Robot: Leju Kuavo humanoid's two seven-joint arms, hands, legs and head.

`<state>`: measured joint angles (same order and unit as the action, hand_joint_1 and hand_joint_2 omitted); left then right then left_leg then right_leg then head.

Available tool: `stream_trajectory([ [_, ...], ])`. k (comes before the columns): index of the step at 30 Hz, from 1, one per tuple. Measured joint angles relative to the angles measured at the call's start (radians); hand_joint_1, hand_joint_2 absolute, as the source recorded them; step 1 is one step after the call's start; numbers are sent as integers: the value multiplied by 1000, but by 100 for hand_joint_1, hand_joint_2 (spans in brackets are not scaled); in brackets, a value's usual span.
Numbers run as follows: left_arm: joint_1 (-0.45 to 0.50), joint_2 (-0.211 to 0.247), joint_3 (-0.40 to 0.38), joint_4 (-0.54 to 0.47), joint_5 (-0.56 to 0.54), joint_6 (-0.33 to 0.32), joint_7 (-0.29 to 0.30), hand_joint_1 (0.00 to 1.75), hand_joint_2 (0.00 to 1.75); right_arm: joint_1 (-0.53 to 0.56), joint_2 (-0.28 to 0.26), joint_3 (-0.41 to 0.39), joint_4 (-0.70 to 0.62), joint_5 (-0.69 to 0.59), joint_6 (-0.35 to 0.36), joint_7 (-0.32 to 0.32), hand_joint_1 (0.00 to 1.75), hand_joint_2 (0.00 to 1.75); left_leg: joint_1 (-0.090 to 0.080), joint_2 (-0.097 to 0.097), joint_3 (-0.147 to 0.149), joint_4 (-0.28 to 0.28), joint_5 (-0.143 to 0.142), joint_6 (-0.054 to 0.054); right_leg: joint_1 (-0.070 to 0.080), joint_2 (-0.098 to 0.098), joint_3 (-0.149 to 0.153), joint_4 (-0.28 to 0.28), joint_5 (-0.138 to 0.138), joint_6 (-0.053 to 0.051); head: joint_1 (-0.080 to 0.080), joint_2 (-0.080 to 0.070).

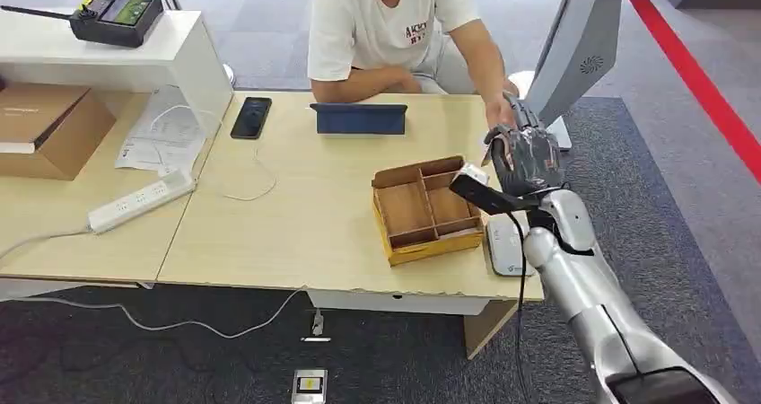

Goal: Pass the card to the sensor for recognition and then transmit it.

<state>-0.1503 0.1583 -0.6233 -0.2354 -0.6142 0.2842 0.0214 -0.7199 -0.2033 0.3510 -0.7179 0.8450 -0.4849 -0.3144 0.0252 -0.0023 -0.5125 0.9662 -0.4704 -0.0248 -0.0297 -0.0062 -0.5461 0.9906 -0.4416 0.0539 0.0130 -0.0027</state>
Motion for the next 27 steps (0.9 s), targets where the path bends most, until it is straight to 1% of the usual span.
stream_trajectory([
  [6,-17,-2,-17,-2,-22,-14,0,0,0,-131,23,-9,51,18,6,-21,175,175,0,0,0,0,0,0,0,0,0,1,0,0,0,0],
  [11,-38,-2,-37,-8,-40,-30,0,0,0,-282,64,-7,132,76,29,8,175,175,0,0,0,0,0,-1,0,0,0,1,0,0,0,0],
  [14,-44,-3,-49,-9,-43,-31,1,0,0,-335,87,-5,165,100,49,23,175,175,0,0,0,0,0,-1,0,0,0,1,0,0,0,0],
  [19,-47,-3,-57,-11,-43,-33,1,0,0,-388,114,-1,218,114,75,36,175,175,0,0,0,0,0,-1,0,0,0,1,0,0,0,0],
  [26,-49,-3,-62,-14,-38,-35,3,0,0,-393,136,3,266,115,88,37,175,175,0,0,0,0,0,-1,0,0,-1,1,0,0,0,0],
  [27,-49,-3,-63,-14,-38,-34,3,0,0,-392,138,4,269,113,87,37,145,175,0,0,0,0,0,-1,0,0,-1,1,0,0,0,0],
])
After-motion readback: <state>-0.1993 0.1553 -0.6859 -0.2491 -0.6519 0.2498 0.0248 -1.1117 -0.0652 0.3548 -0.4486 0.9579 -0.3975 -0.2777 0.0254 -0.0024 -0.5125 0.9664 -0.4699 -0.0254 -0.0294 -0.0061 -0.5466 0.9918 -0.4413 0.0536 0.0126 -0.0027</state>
